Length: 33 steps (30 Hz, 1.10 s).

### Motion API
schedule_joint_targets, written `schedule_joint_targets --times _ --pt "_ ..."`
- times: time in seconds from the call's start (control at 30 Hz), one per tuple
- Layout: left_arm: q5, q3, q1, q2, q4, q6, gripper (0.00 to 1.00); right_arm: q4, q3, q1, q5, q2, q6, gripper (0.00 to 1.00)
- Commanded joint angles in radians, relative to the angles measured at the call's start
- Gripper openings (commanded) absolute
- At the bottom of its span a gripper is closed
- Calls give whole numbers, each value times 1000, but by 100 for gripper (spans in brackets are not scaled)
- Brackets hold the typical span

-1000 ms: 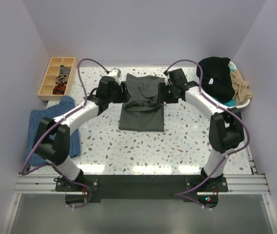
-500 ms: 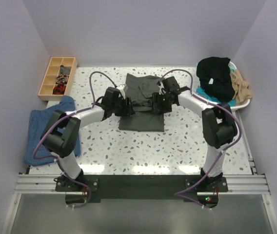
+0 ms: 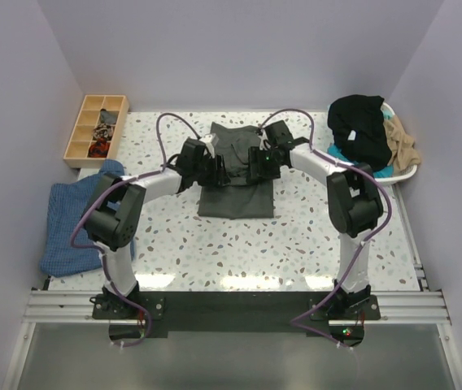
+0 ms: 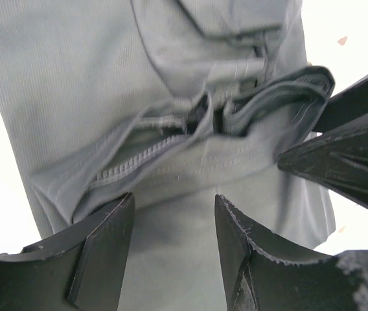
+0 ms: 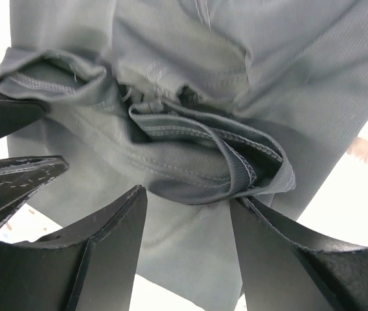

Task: Fold and stack the t-shirts
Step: Fold the tshirt

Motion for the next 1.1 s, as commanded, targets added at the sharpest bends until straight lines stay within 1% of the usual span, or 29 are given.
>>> schedule_joint_targets --times 0.0,0.17,0.4,0.6,0.67,0.8,0.83,0.87,0.9,0.97,1.0,1.07 --pt "-33 73 -2 34 67 14 57 4 76 -2 41 28 -28 58" --pt "-76 134 1 63 72 54 57 -2 137 -5 87 48 -44 58" --pt "-135 222 7 65 95 151 57 -7 217 -19 158 74 -64 58" --pt "-144 338 17 100 98 202 58 -14 293 -36 175 117 -74 58" --pt "-135 342 17 79 78 208 58 -25 318 -39 155 115 -81 58" --pt "-78 299 17 11 -7 196 58 -19 272 -37 112 57 -75 58" --pt "-55 284 17 1 -67 188 58 -20 246 -39 103 42 -75 58" --pt "-44 256 15 -31 -68 171 58 -16 231 -37 86 28 -71 58" --pt "-35 189 15 -48 -63 157 58 -10 214 -37 78 -1 -69 58" --pt "-24 104 14 -111 -45 116 58 -4 162 -37 61 -29 -61 58" --pt "-17 23 14 -133 18 105 58 6 145 -39 55 -55 -60 59" --pt "0 -38 12 -176 43 76 58 15 99 -39 52 -76 -58 59"
